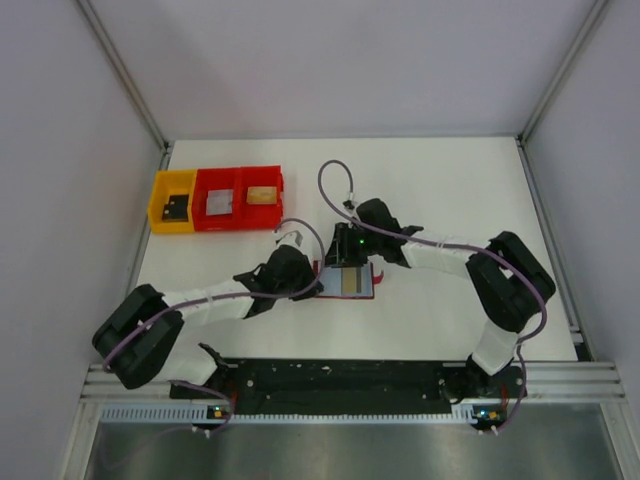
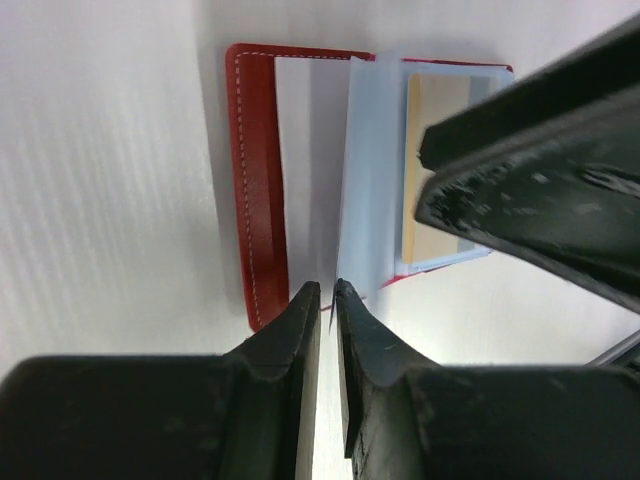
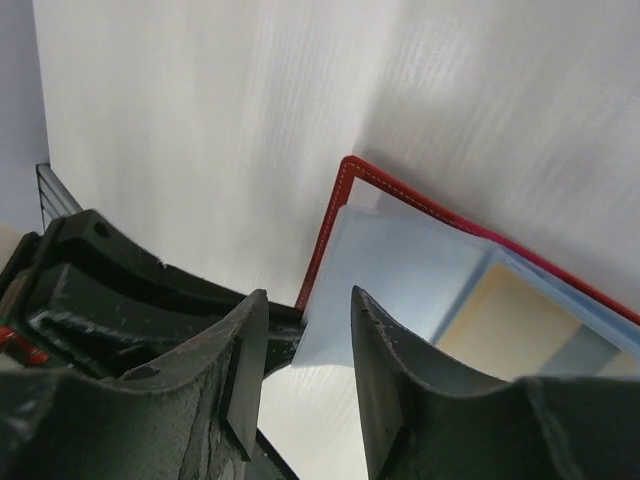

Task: Take the credit cards out of the card holder
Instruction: Remove the credit card from the card holder.

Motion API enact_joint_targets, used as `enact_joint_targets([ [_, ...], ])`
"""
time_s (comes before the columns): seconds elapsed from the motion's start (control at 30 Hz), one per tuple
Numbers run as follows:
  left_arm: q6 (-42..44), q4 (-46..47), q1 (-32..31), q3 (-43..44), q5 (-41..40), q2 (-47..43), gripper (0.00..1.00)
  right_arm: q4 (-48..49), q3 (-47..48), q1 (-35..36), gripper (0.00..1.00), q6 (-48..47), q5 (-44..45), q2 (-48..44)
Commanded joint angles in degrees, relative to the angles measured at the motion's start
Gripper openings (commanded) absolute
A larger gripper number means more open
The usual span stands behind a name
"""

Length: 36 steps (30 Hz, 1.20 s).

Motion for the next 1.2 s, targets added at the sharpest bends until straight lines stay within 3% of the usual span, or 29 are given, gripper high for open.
enact_joint_targets([
  [0.0, -2.1, 1.4, -0.1, -3.3, -4.4, -8.2, 0.17, 1.6, 4.0, 1.2, 0.40, -0.6, -2.0, 4.4],
  [0.37, -1.5, 2.3, -0.2, -1.2, 4.3, -15.3, 0.19, -6.2, 9.5, 1.3, 0.42, -6.8, 0.5, 3.2],
  [0.83, 0.5, 2.5, -0.2, 5.5, 6.3, -3.8, 0.19, -8.7, 13.2, 1.1, 0.40, -8.5, 0.5, 5.2],
  [1.17, 0.6, 2.2, 0.3, 3.7, 1.0, 3.2, 0.03, -11.1, 5.6, -5.1, 0.41, -11.6, 7.0, -2.9],
])
